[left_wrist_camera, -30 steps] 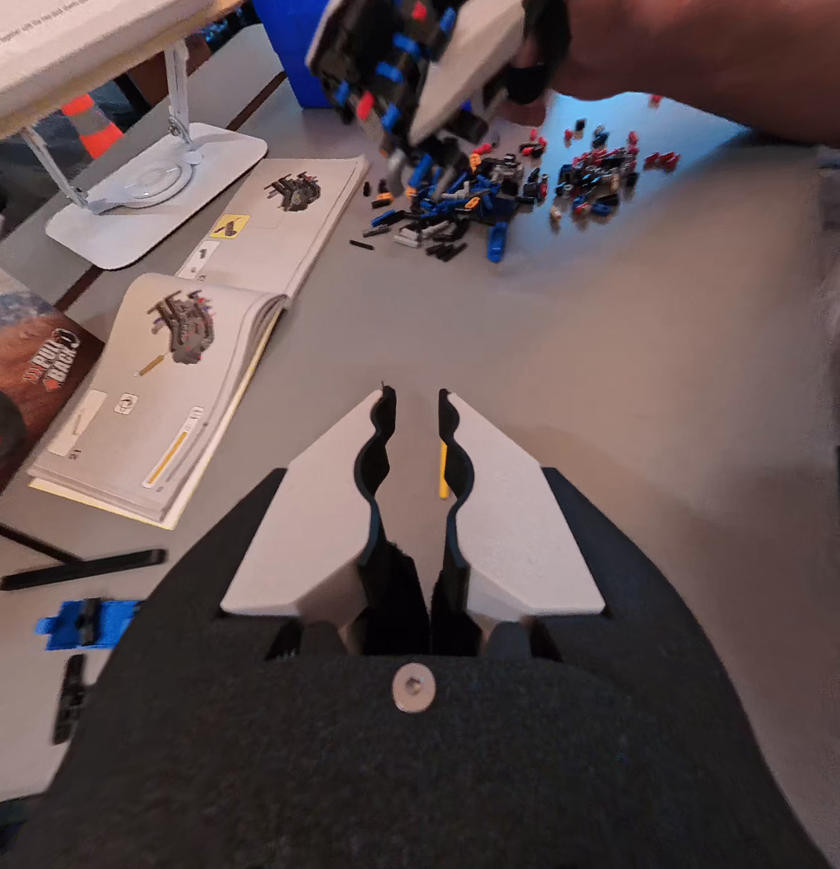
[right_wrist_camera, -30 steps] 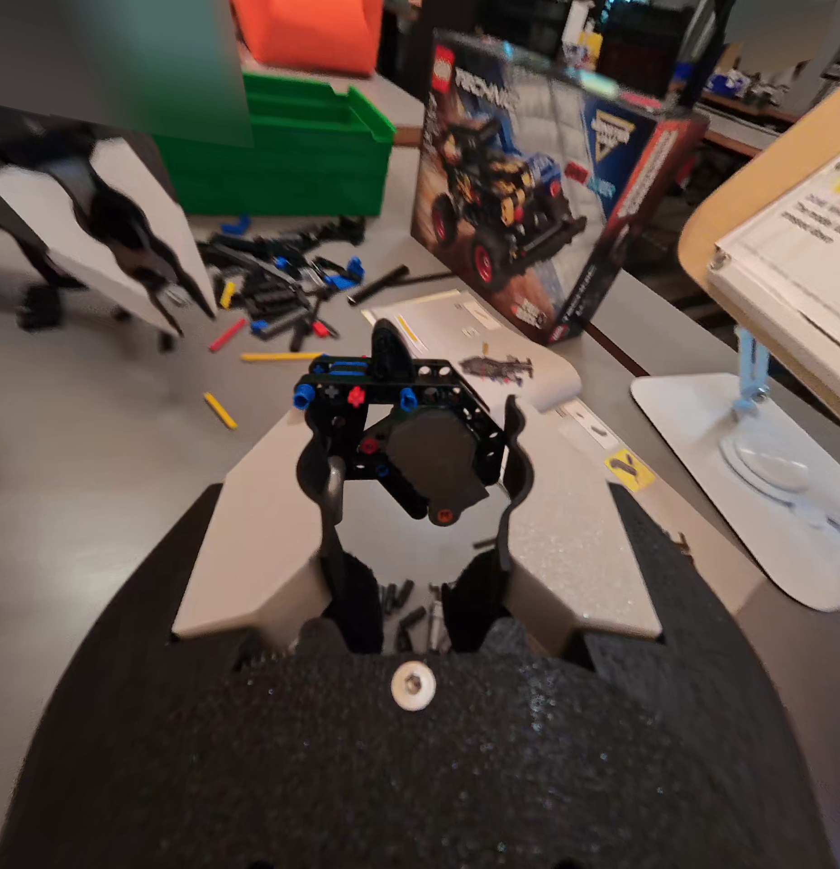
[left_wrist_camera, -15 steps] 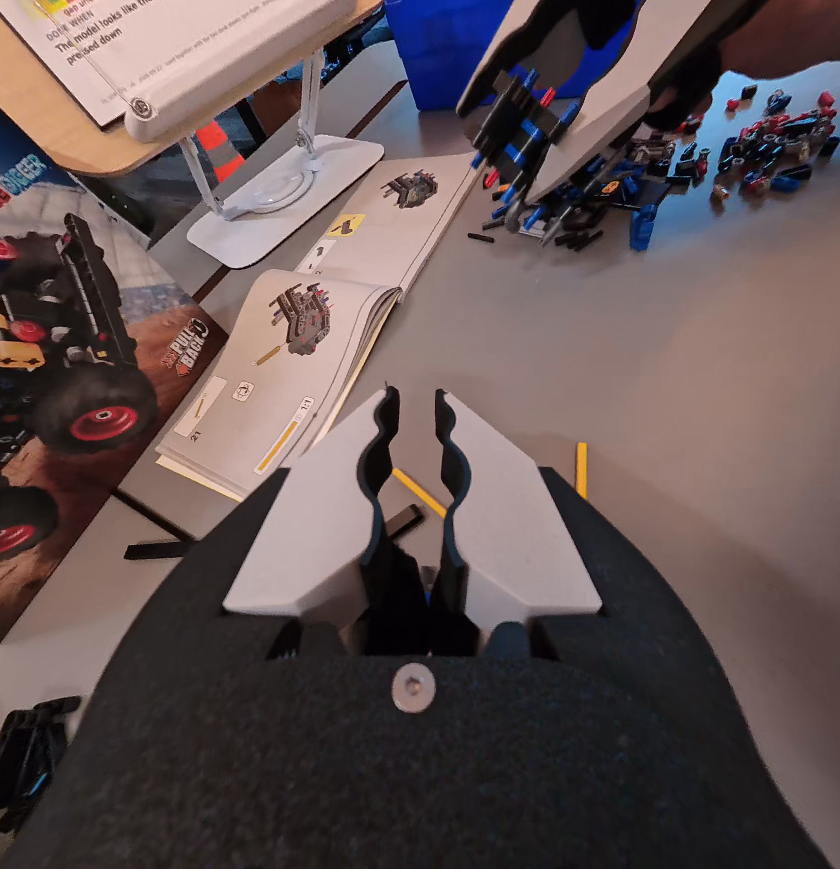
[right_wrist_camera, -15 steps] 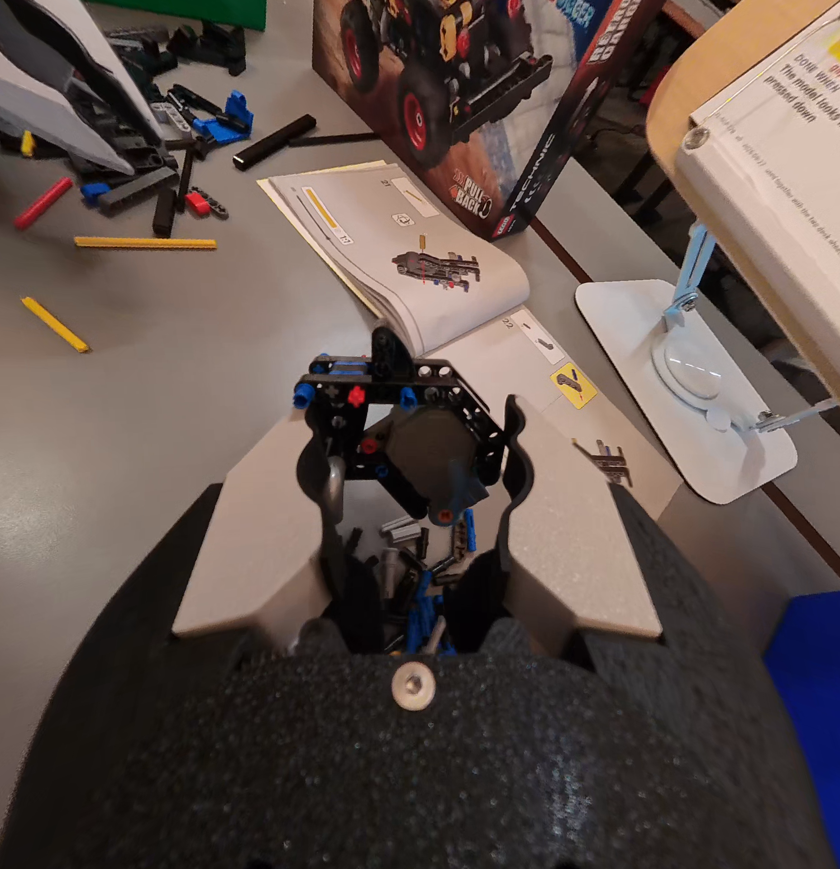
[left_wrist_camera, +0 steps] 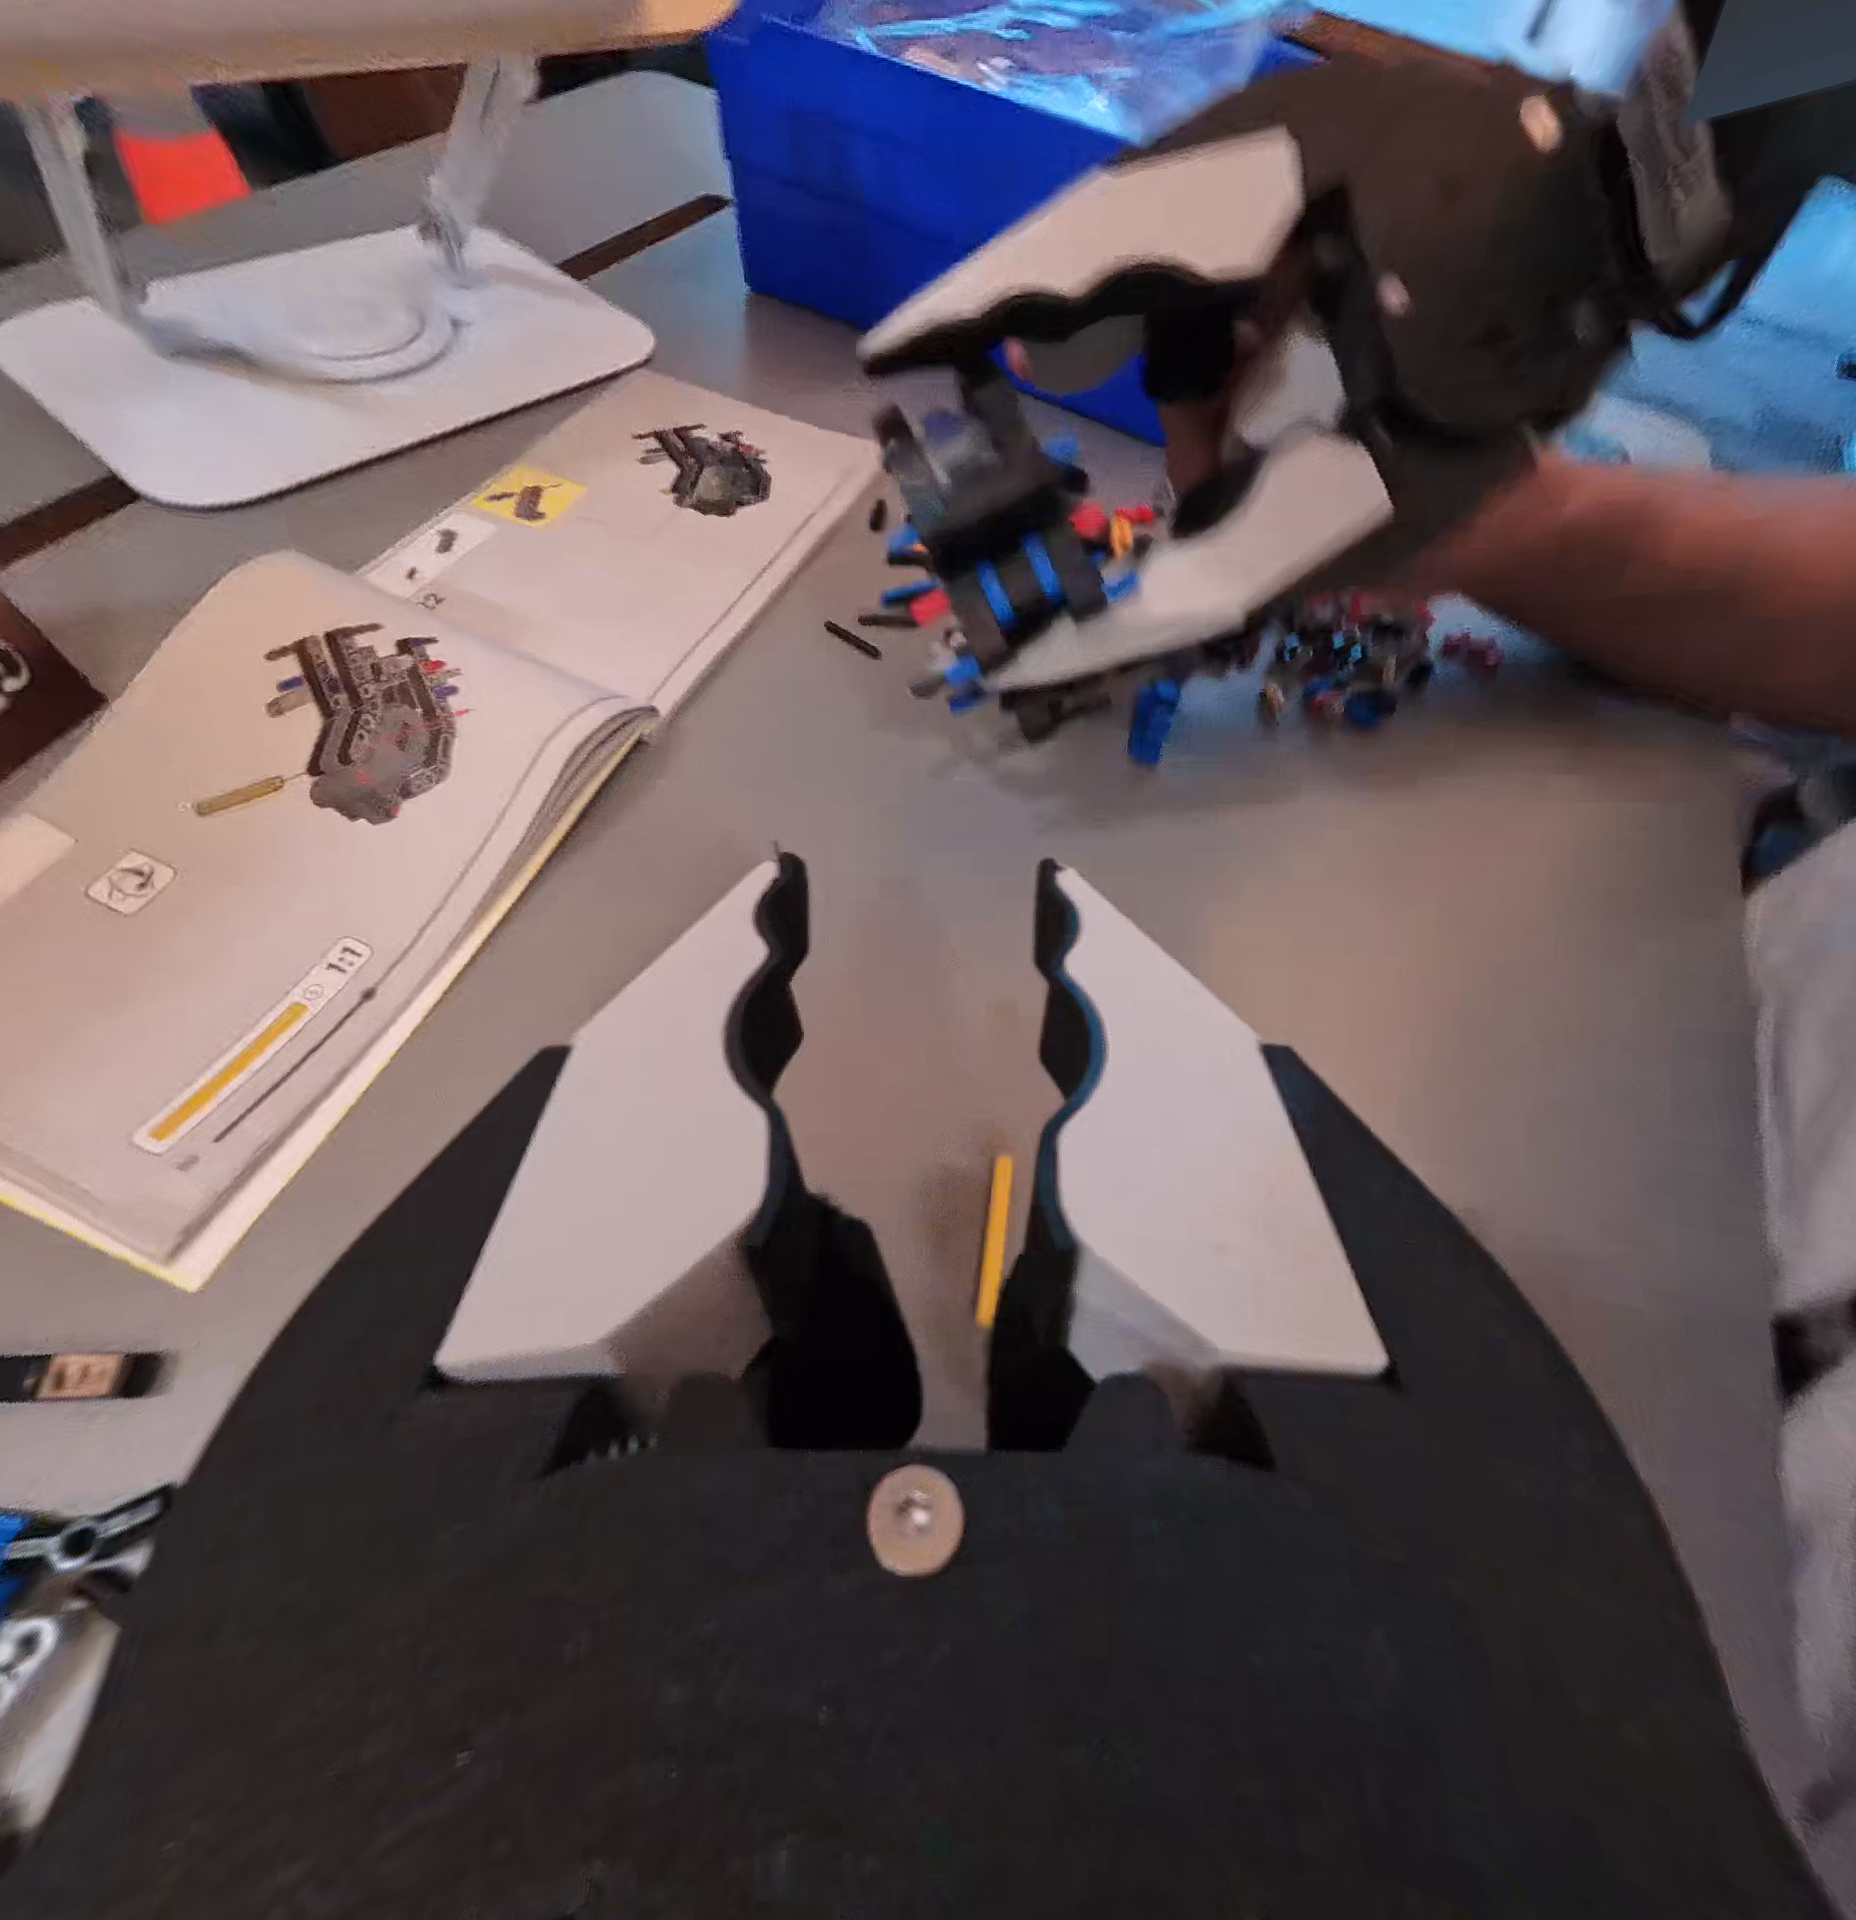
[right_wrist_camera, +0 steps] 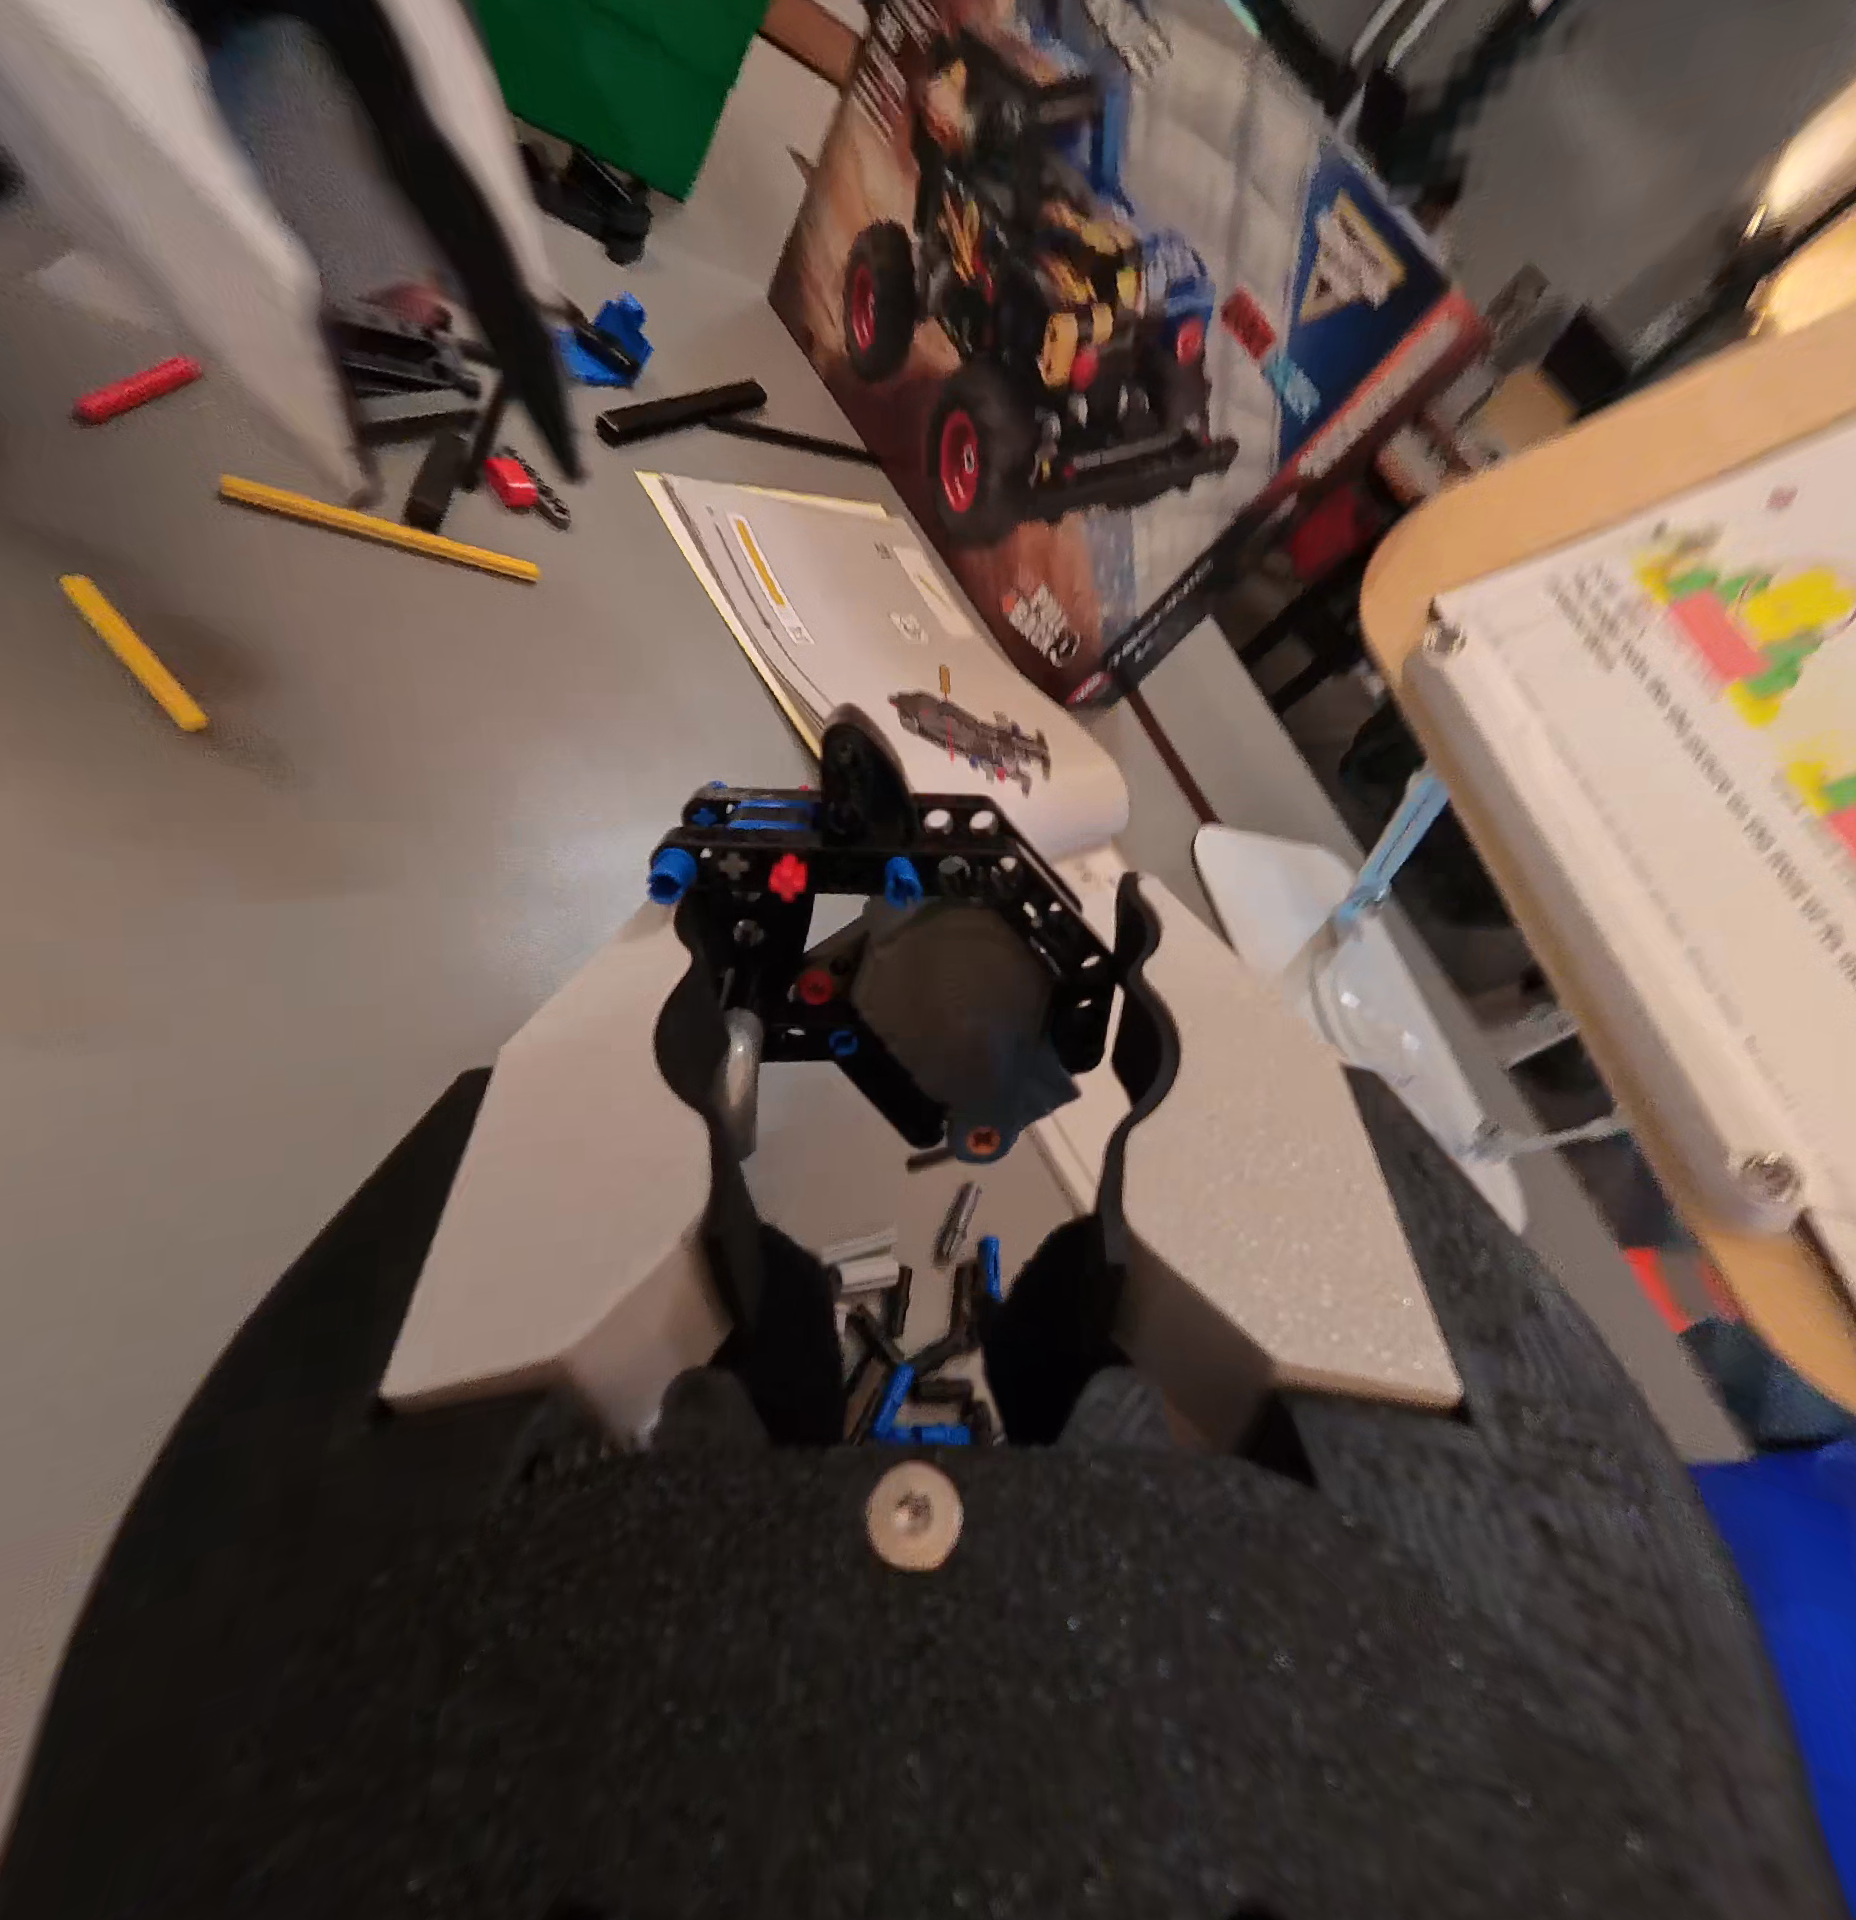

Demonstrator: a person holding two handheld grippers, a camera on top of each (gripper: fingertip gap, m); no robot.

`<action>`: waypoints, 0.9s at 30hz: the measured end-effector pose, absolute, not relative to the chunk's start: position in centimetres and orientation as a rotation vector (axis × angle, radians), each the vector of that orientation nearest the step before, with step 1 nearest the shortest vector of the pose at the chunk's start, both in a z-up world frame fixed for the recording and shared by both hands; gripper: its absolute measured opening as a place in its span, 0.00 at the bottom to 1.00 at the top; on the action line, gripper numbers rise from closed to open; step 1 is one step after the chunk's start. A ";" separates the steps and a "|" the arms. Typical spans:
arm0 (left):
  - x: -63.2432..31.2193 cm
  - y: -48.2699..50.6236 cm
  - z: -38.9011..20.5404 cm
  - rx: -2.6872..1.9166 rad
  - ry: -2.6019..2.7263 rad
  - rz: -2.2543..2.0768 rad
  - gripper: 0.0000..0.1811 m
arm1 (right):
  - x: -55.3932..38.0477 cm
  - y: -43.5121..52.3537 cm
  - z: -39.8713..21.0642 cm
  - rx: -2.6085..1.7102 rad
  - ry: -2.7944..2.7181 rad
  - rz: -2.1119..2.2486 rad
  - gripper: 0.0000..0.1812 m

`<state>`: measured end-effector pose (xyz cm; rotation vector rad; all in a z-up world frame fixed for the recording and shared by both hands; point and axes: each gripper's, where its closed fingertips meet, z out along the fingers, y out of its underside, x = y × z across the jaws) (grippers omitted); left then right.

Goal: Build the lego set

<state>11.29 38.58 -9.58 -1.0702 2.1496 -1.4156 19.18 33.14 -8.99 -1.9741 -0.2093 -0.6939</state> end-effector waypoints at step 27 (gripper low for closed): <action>14.7 36.8 -6.7 -0.708 2.077 -0.859 0.19 | 13.2 34.2 -6.1 -1.711 -0.536 -1.146 0.53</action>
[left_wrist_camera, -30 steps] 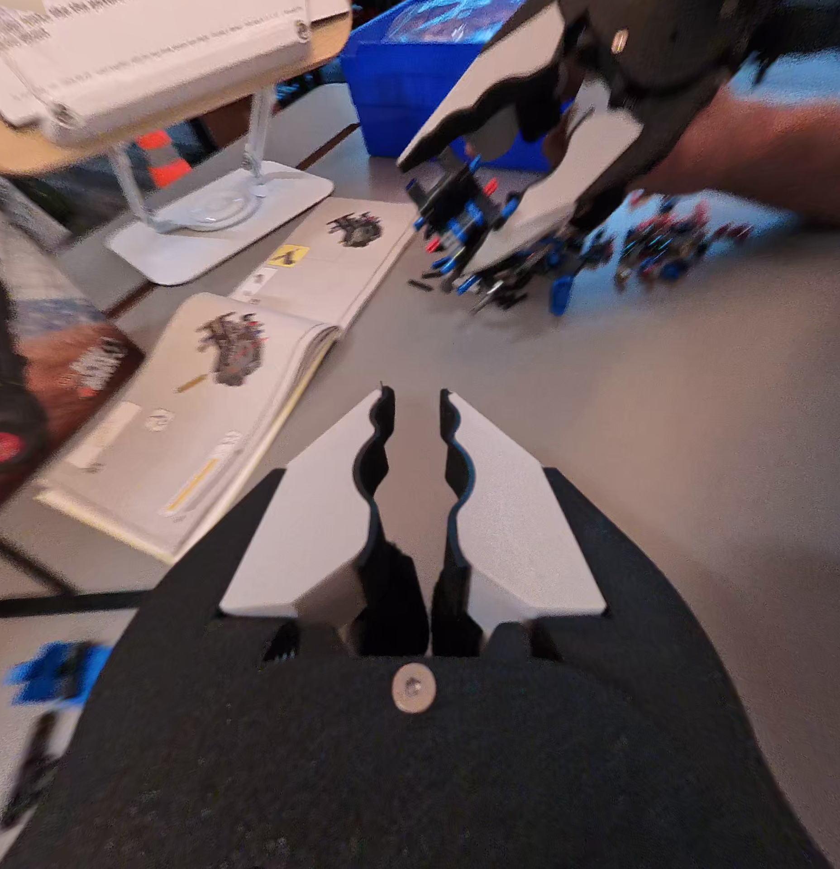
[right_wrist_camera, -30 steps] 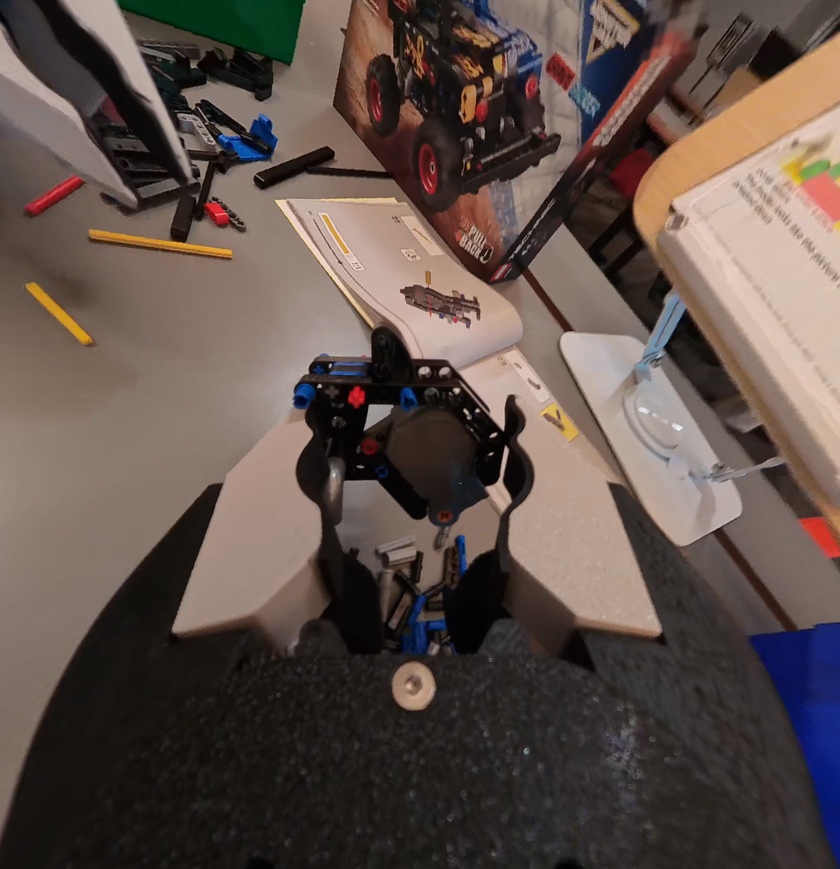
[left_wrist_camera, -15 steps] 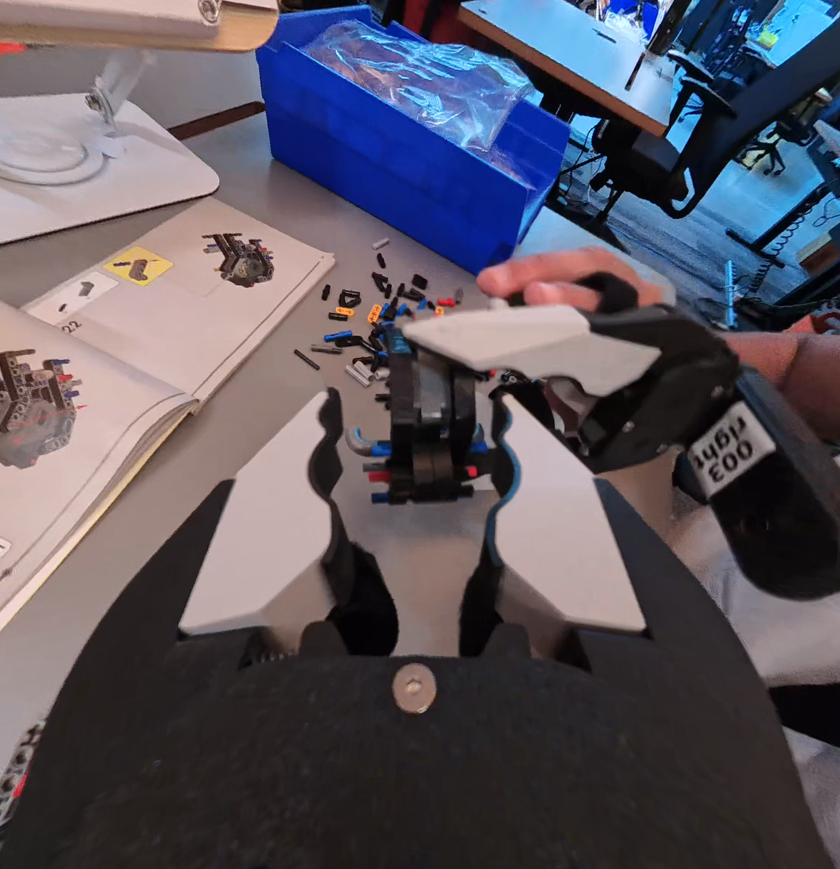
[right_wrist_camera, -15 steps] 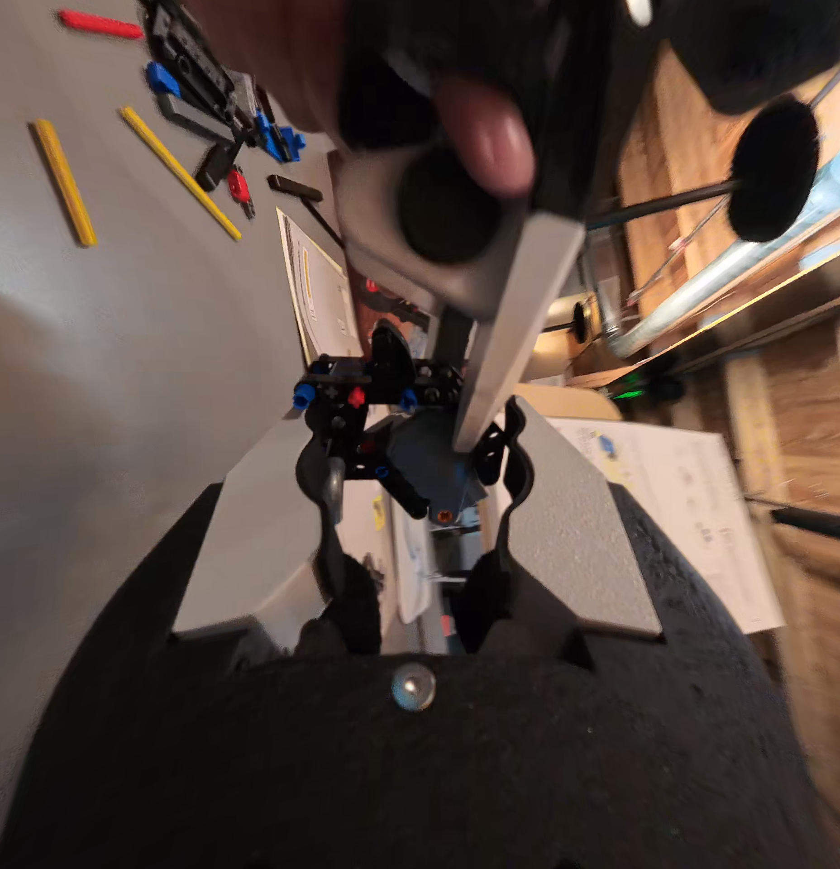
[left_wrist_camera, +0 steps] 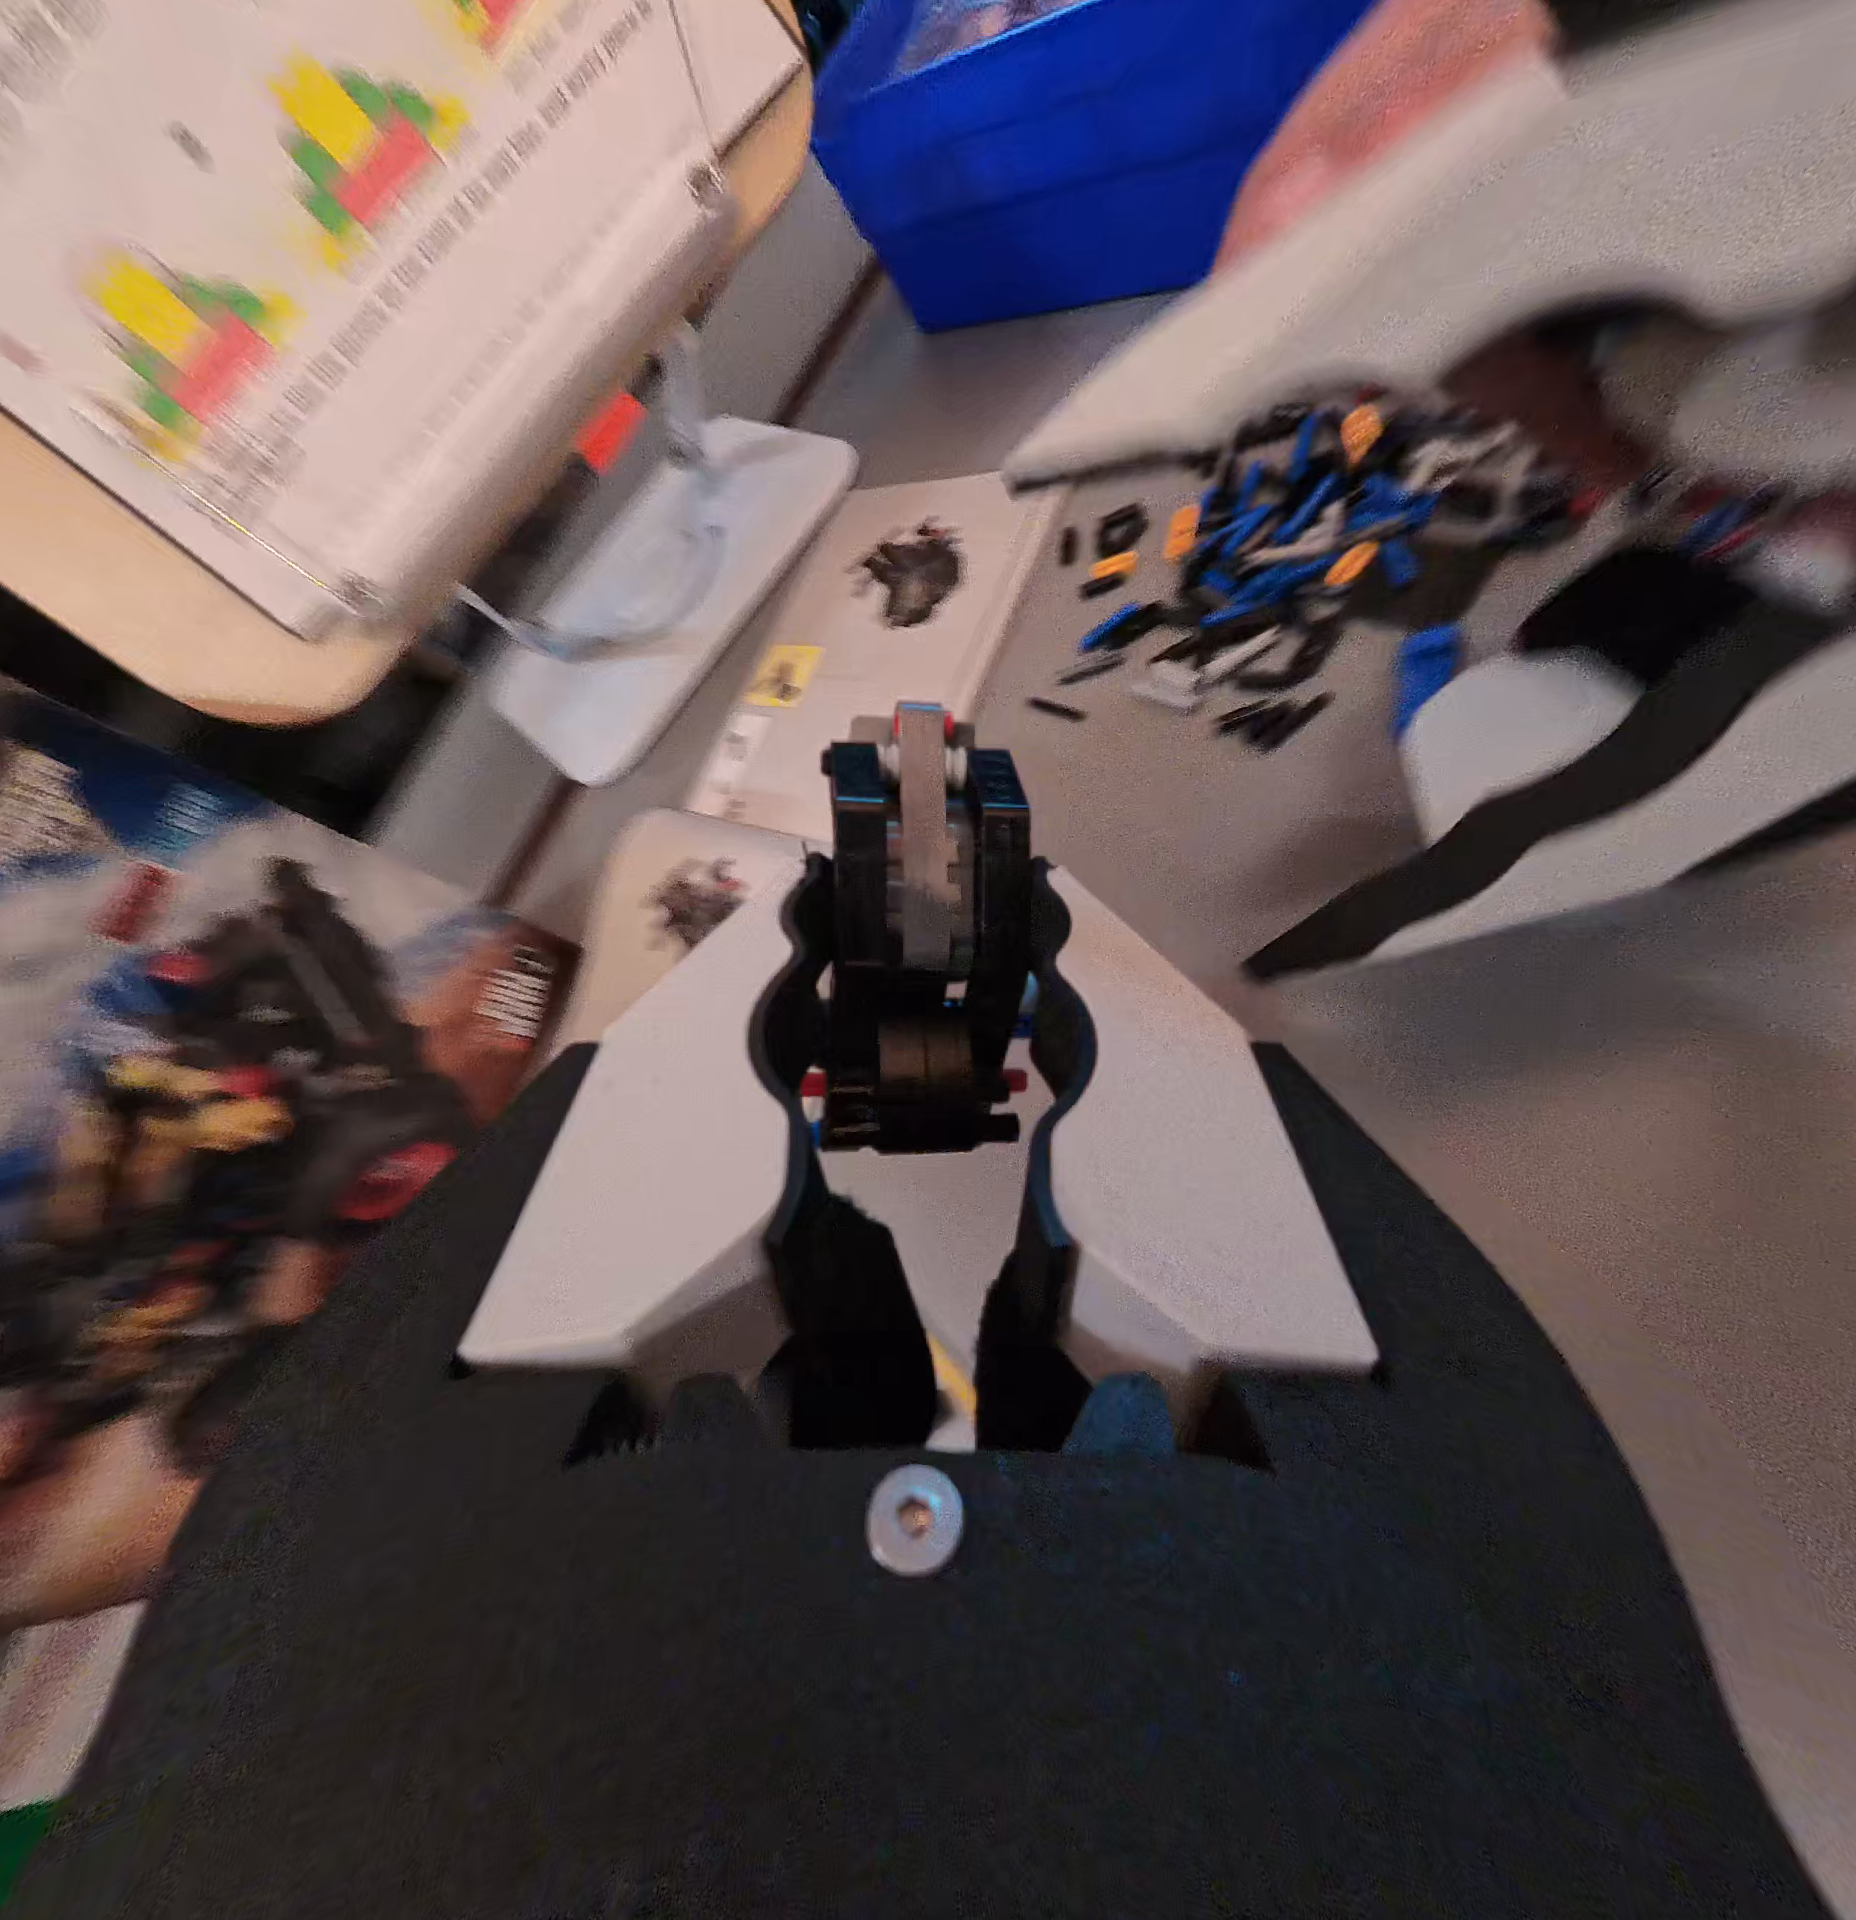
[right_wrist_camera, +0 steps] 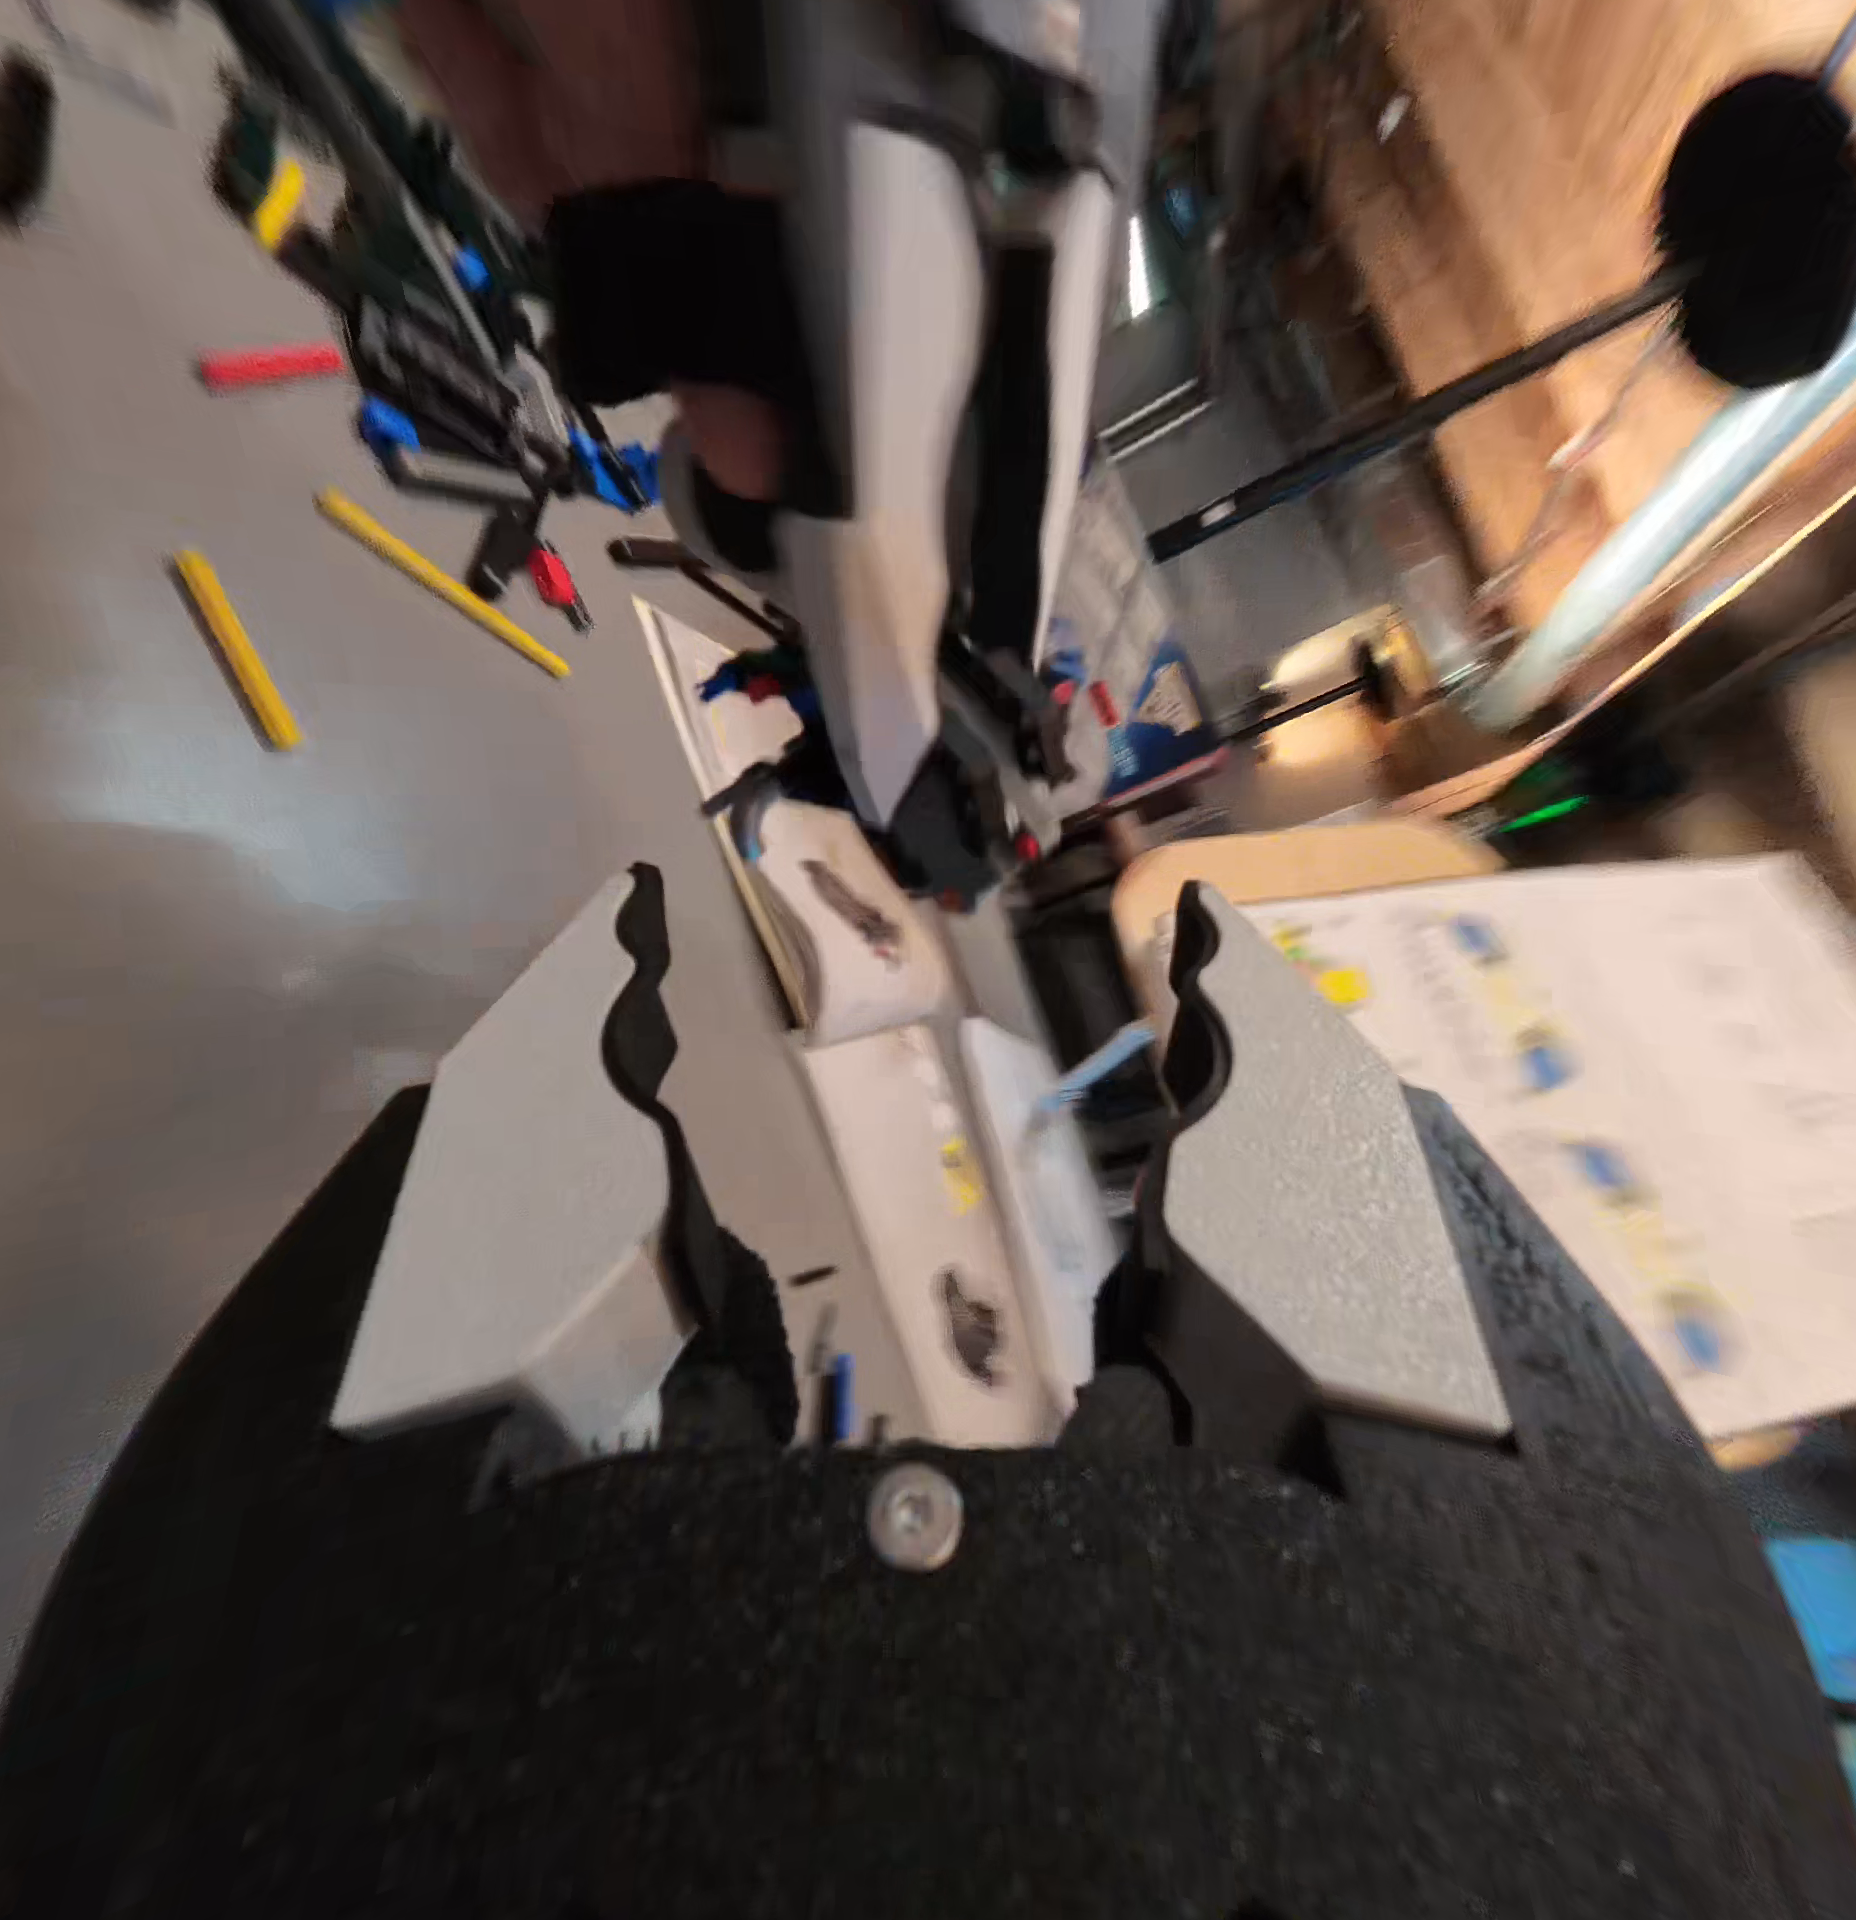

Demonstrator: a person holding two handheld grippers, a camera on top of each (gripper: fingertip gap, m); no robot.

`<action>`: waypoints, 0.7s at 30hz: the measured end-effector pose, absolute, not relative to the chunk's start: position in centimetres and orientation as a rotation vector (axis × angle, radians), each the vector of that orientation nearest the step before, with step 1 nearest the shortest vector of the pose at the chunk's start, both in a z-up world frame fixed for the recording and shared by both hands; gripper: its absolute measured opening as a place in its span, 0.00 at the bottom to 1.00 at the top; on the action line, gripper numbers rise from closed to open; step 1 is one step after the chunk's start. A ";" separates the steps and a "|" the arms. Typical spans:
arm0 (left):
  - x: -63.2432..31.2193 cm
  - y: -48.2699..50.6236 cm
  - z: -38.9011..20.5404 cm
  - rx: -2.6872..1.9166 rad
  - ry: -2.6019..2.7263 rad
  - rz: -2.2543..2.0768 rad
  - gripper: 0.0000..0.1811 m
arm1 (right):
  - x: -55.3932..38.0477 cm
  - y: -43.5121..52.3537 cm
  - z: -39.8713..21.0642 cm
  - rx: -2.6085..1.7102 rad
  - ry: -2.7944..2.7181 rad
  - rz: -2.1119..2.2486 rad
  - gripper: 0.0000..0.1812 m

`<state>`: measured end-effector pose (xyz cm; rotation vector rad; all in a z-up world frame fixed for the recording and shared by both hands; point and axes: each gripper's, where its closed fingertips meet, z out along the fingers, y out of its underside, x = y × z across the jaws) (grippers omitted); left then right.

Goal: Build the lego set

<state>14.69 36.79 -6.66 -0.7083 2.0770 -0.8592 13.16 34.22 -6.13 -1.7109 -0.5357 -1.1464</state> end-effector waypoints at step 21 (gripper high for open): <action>12.0 33.6 -6.1 0.422 1.332 -0.151 0.18 | 11.2 34.2 -5.3 -1.525 0.401 1.138 0.16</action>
